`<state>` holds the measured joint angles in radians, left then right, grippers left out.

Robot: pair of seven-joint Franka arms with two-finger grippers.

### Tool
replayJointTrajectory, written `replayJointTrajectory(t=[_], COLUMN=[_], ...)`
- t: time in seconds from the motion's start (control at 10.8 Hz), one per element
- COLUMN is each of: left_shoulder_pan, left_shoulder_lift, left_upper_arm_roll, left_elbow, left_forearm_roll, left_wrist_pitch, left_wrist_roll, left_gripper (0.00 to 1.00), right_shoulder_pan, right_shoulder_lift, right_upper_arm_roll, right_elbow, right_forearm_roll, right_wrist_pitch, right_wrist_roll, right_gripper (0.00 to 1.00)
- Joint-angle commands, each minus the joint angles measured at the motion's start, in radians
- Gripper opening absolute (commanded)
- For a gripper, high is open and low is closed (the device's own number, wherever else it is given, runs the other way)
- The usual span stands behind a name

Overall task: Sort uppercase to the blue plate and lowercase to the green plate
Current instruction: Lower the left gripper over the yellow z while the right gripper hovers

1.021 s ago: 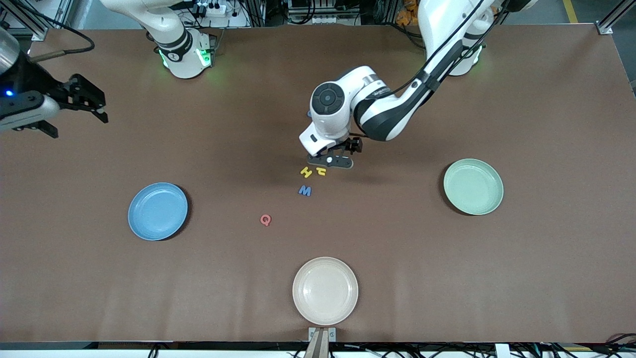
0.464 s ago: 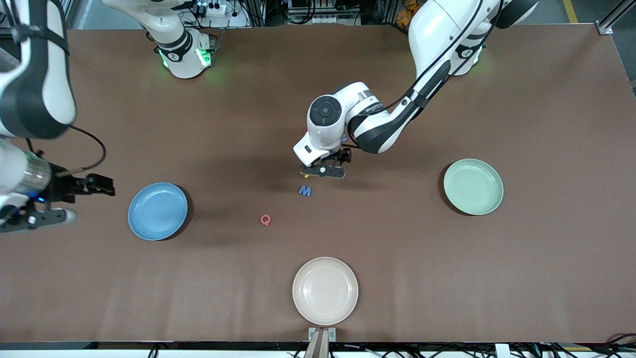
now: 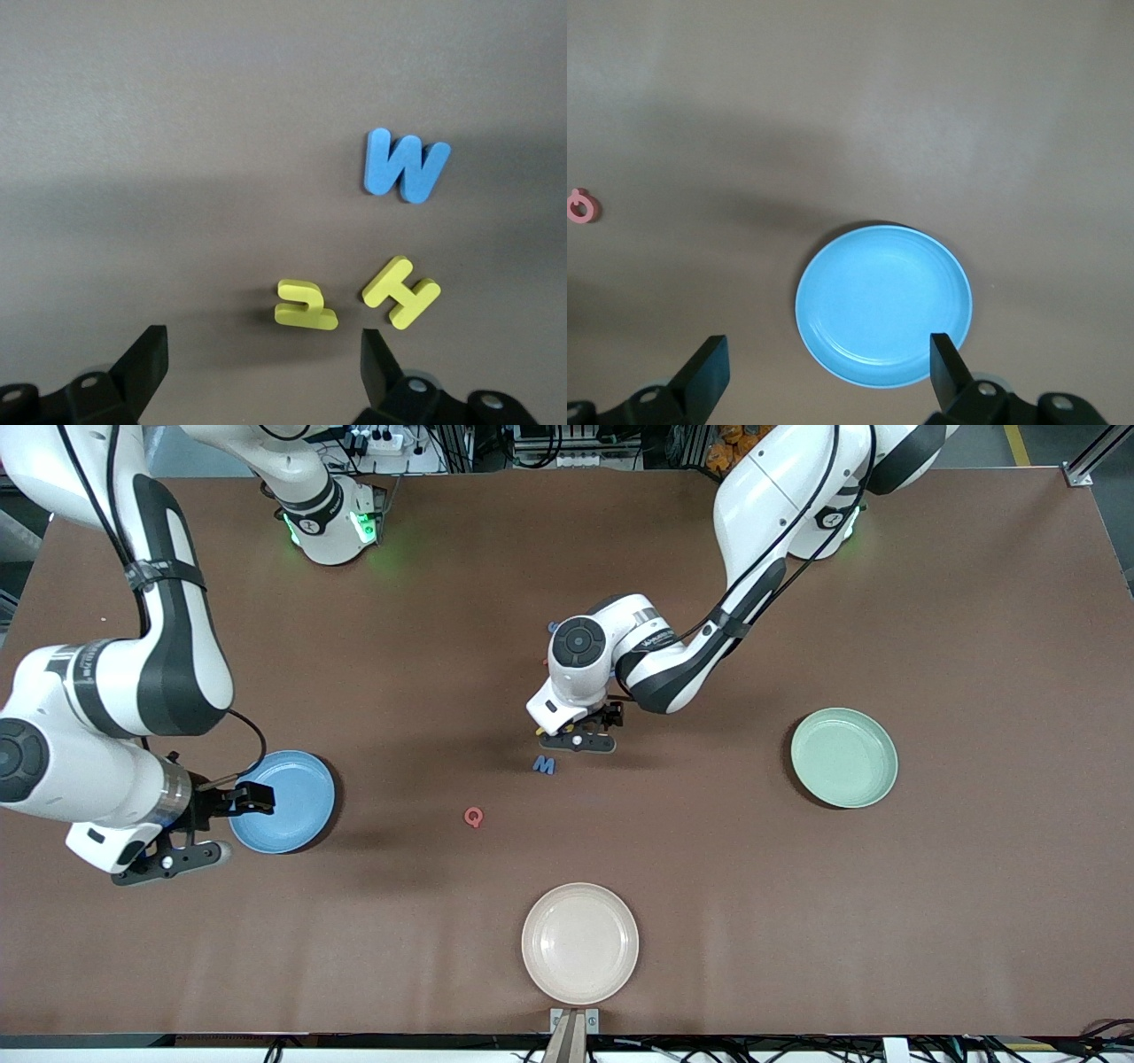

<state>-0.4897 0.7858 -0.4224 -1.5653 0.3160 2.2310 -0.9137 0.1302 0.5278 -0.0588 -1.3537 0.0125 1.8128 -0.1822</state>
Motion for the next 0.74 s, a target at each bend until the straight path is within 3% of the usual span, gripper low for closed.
replayJointTrajectory(t=[0.0,0.65], left_shoulder_pan=[-0.027,-0.038], left_shoulder_lift=[0.023,0.046], left_upper_arm_roll=[0.02,0.031], left_elbow=[0.022,0.022], left_forearm_roll=[0.029,0.038], left_wrist_pitch=[0.012,0.038], left_wrist_roll=[-0.051,-0.065], left_gripper=[0.95,0.92], right_shoulder_pan=[-0.015,-0.029], right_shoulder_lift=[0.002,0.0], right_upper_arm_roll=[0.0,0.002], right_elbow=[0.028,0.025], right_forearm_roll=[0.004,0.006], right_wrist_pitch=[-0.01,-0.013], right_wrist_roll=[-0.002,0.009], right_gripper=[1.0,1.0])
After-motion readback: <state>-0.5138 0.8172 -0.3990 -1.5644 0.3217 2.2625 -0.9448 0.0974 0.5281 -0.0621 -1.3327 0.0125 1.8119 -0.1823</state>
